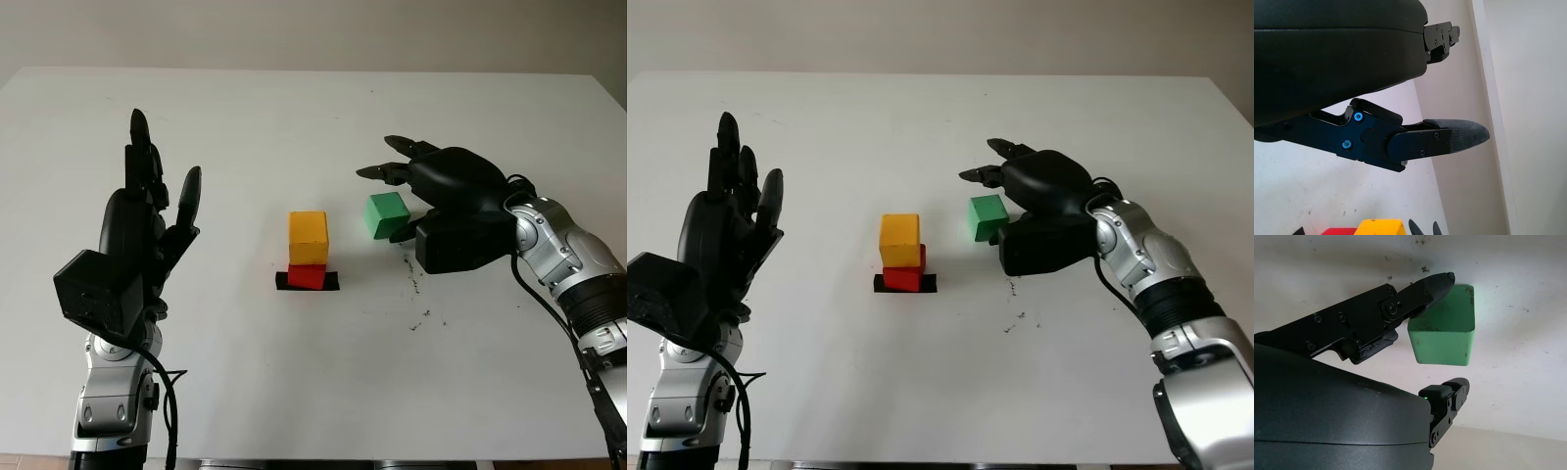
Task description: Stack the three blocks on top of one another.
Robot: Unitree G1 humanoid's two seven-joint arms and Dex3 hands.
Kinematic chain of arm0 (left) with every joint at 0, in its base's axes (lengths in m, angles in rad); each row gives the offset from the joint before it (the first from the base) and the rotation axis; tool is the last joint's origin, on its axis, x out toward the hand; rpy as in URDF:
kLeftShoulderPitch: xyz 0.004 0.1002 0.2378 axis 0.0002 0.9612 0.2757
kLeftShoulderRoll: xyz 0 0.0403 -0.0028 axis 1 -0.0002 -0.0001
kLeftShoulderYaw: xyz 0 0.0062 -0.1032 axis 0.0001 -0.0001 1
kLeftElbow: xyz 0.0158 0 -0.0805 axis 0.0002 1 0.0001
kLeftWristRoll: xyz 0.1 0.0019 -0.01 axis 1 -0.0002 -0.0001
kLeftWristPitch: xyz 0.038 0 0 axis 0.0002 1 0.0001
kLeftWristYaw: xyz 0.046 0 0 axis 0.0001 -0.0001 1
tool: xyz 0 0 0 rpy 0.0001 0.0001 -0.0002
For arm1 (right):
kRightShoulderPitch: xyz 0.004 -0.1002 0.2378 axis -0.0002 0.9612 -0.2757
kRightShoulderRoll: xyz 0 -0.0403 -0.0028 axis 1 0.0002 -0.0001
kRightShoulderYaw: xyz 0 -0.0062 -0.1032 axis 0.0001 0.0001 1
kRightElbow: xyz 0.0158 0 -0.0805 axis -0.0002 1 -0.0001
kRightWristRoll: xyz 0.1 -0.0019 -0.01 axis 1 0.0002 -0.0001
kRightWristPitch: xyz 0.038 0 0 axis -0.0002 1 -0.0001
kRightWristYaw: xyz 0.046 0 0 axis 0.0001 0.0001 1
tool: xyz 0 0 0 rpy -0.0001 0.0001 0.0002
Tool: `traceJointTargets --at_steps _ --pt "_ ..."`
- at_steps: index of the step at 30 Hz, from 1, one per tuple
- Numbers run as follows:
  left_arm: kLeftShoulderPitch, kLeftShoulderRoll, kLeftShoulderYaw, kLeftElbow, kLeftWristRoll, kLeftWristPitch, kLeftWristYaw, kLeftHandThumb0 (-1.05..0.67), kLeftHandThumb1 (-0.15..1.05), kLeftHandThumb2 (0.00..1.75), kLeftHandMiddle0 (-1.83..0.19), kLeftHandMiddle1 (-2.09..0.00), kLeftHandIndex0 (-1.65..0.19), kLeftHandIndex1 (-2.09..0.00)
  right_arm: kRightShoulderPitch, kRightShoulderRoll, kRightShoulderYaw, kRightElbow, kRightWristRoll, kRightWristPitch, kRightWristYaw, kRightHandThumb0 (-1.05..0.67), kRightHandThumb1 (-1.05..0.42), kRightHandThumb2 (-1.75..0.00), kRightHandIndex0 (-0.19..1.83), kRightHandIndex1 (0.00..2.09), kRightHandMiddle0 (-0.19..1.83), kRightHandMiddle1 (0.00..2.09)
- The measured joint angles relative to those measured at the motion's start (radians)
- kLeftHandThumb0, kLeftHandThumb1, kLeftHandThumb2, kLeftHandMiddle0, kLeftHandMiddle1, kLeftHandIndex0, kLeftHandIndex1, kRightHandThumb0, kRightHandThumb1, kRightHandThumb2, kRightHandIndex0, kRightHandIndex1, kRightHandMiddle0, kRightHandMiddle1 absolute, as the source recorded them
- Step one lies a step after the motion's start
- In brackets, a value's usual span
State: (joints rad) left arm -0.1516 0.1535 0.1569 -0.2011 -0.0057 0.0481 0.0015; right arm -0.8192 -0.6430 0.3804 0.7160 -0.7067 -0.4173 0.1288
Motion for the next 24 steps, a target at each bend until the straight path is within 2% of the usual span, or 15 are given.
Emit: traceJointTargets --at_steps 4,10,11,14,16,19,24 --pt "0.0 0.0 0.0 0.0 -0.001 0.0 0.0 -0.65 1.05 0.47 0.18 -0.05 0.18 -0.05 -0.006 0.002 0.001 0.013 -0.002 -0.007 -0.027 -0.5 -0.85 -0.06 0.1 0.09 0.51 0.12" --pt "0.0 0.0 0.0 -0.002 0.002 0.007 0.0 -0.64 1.05 0.47 0.18 -0.05 0.18 -0.05 -0.019 0.006 0.009 0.052 -0.005 -0.066 -0.093 -0.46 -0.89 -0.07 0.2 0.1 0.71 0.24" --pt "0.0 0.001 0.0 -0.002 0.001 0.007 -0.001 -0.64 1.05 0.47 0.18 -0.05 0.18 -0.05 -0.022 0.006 0.011 0.061 -0.007 -0.069 -0.097 -0.45 -0.9 -0.06 0.22 0.09 0.73 0.3" --pt "0.0 0.002 0.001 -0.002 0.0 0.006 -0.001 -0.64 1.05 0.47 0.18 -0.05 0.18 -0.05 -0.032 0.009 0.015 0.086 -0.012 -0.072 -0.108 -0.43 -0.94 -0.06 0.27 0.06 0.53 0.88" --pt "0.0 0.002 0.001 -0.002 -0.001 0.004 -0.001 -0.64 1.05 0.46 0.18 -0.06 0.17 -0.05 -0.041 0.013 0.017 0.104 -0.012 -0.076 -0.112 -0.42 -0.95 -0.06 0.29 0.06 0.48 1.1" --pt "0.0 0.002 0.001 -0.002 0.001 0.004 0.0 -0.64 1.05 0.46 0.18 -0.05 0.17 -0.05 -0.052 0.014 0.019 0.115 -0.012 -0.084 -0.112 -0.4 -0.96 -0.06 0.3 0.06 0.45 1.23" --pt "0.0 0.002 0.001 -0.002 0.001 0.002 0.0 -0.64 1.05 0.46 0.18 -0.06 0.17 -0.06 -0.066 0.014 0.037 0.12 -0.036 -0.094 -0.118 -0.41 -0.96 -0.05 0.31 0.06 0.43 1.25"
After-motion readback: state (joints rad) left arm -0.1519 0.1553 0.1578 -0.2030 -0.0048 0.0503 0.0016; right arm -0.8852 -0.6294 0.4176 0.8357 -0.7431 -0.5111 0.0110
